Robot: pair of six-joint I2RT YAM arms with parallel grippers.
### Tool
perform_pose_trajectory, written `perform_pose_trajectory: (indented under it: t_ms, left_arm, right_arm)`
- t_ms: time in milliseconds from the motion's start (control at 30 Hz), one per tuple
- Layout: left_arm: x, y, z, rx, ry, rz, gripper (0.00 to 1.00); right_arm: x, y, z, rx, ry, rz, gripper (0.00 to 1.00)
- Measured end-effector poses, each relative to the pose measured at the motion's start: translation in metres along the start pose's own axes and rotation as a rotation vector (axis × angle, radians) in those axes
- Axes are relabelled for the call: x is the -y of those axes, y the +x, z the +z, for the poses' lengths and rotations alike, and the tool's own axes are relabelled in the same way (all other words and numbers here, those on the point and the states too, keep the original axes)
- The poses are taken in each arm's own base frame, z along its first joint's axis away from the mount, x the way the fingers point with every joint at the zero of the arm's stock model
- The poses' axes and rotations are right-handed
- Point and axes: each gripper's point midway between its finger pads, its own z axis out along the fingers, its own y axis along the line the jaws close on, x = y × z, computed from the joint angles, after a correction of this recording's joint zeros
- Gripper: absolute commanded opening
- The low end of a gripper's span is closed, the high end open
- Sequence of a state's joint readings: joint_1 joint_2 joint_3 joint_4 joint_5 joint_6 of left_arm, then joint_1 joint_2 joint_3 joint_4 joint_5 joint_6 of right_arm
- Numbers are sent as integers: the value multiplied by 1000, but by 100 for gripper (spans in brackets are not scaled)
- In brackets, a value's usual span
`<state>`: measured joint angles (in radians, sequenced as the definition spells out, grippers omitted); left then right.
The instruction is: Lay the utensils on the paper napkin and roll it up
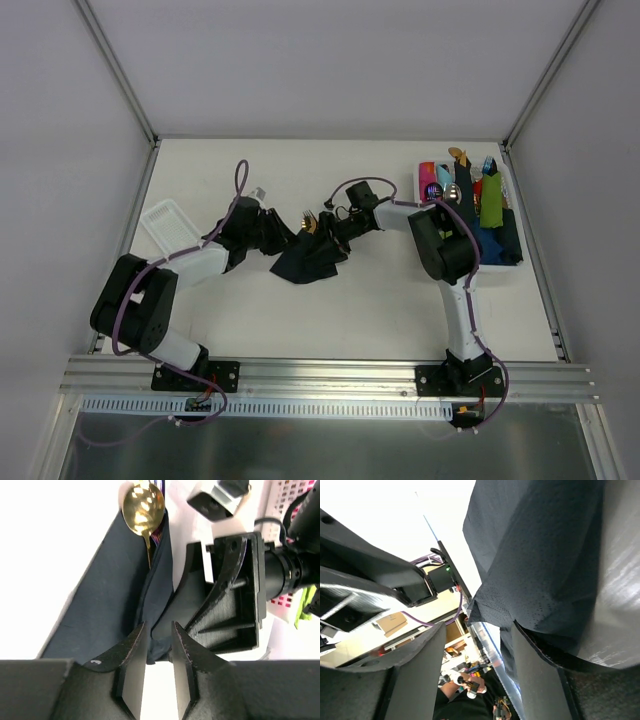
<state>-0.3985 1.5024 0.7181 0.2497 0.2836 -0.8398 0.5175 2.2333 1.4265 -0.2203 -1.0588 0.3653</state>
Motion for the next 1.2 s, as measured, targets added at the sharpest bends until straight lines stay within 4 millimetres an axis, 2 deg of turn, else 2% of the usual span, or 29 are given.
perform_pose_trajectory:
  t_ms: [167,533,800,867,1033,1200]
  left_arm:
    - [0,12,9,-68,27,-28,15]
    - [3,34,35,-182,66,-49,10]
    - [-18,46,47,-220,3,-94,2]
    - [-26,52,48,-240,-23,-108,0]
    - [-23,51,55,-259,-27,-115,0]
    - [-19,50,61,-278,-23,-115,0]
  right_arm:
    - [2,-1,0,-3,-11,14,54]
    - [5,-1,-1,1,-16,10,48]
    - [8,2,-2,17,-50,-4,48]
    - [9,8,-4,22,-53,-10,48]
    - [9,21,-13,36,-35,-22,48]
    - [1,27,-30,49,-20,-88,39]
